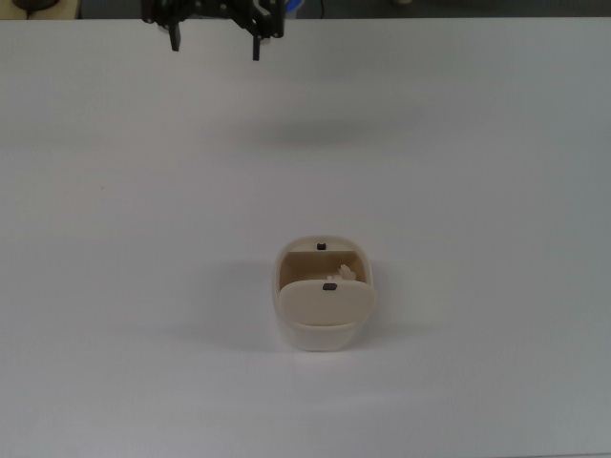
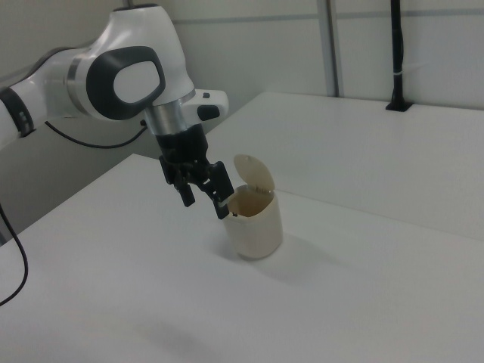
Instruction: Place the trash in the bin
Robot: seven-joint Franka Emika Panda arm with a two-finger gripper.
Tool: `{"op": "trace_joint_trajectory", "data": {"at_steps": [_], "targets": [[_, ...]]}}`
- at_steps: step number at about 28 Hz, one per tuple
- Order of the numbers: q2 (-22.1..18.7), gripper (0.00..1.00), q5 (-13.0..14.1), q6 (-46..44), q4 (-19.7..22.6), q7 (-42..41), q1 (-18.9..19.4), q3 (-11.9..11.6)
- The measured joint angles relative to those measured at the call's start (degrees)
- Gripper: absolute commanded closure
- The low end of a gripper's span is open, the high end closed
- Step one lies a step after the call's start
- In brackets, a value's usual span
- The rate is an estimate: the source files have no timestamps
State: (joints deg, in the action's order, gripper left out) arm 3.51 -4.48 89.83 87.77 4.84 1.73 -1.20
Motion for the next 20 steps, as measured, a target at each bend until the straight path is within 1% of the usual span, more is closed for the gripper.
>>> {"op": "trace_joint_trajectory", "data": {"at_steps": [13,20], "targets": [[-0.09,0.0,0.08,-0.01,0.19,0.0,-0.27,-1.54],[-1.79,0.0,2.89,-0.01,0.19,-0.18,-2.19,-1.74]]}}
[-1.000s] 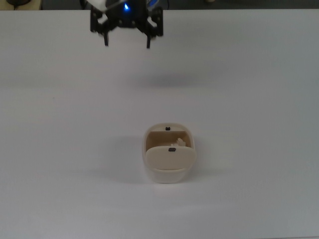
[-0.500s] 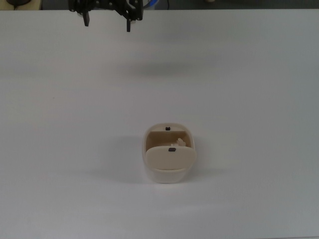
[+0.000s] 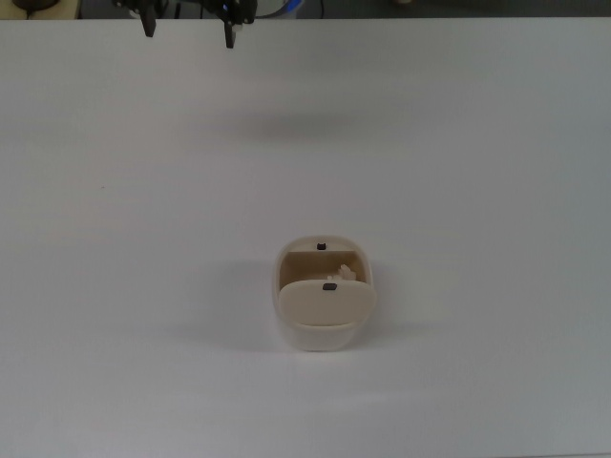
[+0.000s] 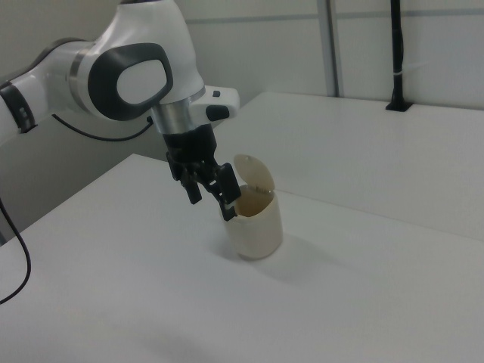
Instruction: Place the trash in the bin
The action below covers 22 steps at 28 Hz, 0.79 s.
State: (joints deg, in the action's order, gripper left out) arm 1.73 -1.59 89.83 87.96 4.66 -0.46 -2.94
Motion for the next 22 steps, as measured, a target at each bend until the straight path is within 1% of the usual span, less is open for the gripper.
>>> {"op": "trace_joint_trajectory", "data": {"at_steps": [9,22], "targets": [[-1.22,0.0,0.39,-0.03,0.02,-0.01,-1.08,0.0],[-1.36,0.0,0.61,-0.03,0.07,-0.01,-1.67,0.03]]}}
